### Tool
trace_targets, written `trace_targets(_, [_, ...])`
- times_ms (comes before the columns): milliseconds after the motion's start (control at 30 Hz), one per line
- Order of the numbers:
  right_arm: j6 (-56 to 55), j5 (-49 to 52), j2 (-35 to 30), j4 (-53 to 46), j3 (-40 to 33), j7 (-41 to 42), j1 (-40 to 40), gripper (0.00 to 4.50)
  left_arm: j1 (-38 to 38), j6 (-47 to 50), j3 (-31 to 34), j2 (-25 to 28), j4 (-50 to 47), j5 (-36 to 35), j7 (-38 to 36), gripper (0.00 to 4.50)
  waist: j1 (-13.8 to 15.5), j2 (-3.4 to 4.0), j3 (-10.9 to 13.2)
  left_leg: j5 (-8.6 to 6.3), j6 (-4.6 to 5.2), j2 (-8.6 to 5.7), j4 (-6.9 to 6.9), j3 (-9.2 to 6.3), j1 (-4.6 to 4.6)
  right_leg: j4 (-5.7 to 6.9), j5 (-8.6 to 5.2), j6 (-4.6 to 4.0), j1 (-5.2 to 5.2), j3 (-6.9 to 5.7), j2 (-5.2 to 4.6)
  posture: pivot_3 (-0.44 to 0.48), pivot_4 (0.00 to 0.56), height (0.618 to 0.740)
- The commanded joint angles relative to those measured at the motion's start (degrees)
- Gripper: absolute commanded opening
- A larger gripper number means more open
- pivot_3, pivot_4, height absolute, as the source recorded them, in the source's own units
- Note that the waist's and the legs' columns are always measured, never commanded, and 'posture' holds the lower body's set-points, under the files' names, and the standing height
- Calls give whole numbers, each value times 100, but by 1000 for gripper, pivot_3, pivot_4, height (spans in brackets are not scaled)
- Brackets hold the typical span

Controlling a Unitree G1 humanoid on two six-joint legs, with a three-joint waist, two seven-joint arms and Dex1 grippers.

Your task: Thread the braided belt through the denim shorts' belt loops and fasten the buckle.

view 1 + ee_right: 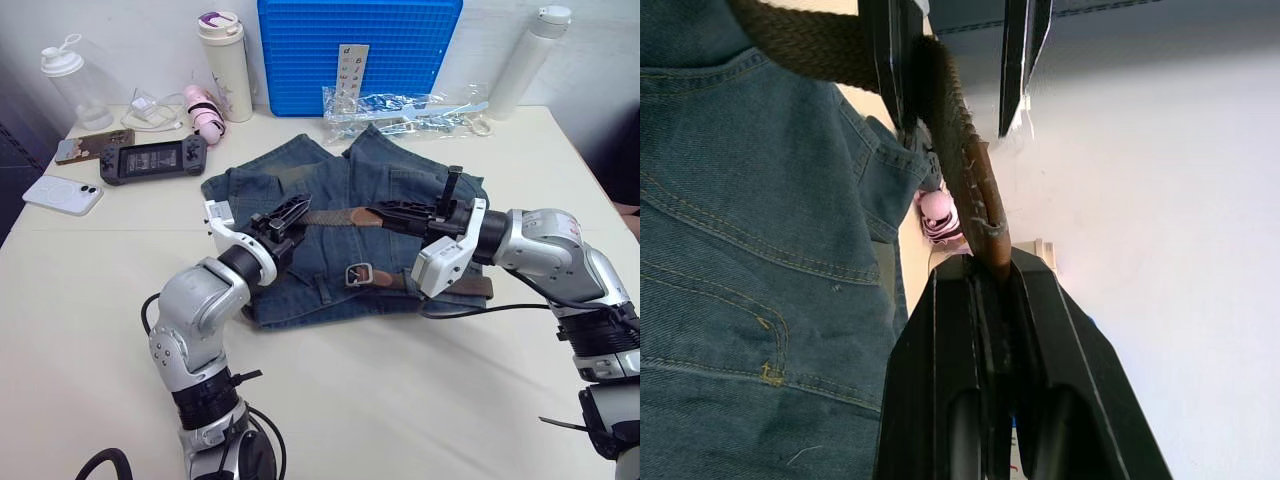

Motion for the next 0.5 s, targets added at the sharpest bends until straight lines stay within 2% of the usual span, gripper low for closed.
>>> trace_targets(33, [-14,9,25,-138,-167,-137,-45,0,206,-208,-247,-338,-406,-75,218,2375,7,0,0,0,0,0,0,-1,0,0,0,0,0,-3,0,0,150,689])
trace_targets(433, [-16,-109,85,-96,-153,-262,-69,0,395,-413,-563,-328,-609,-75,472,2375,8,0,0,0,1,-1,0,0,0,-1,0,0,0,-6,2,0,150,689])
trace_targets(500, [-3,-108,85,-120,-162,-267,-55,0,413,-364,-548,-293,-566,-75,482,1835,12,0,0,0,0,-1,0,-1,0,-1,0,0,0,-7,2,0,150,689])
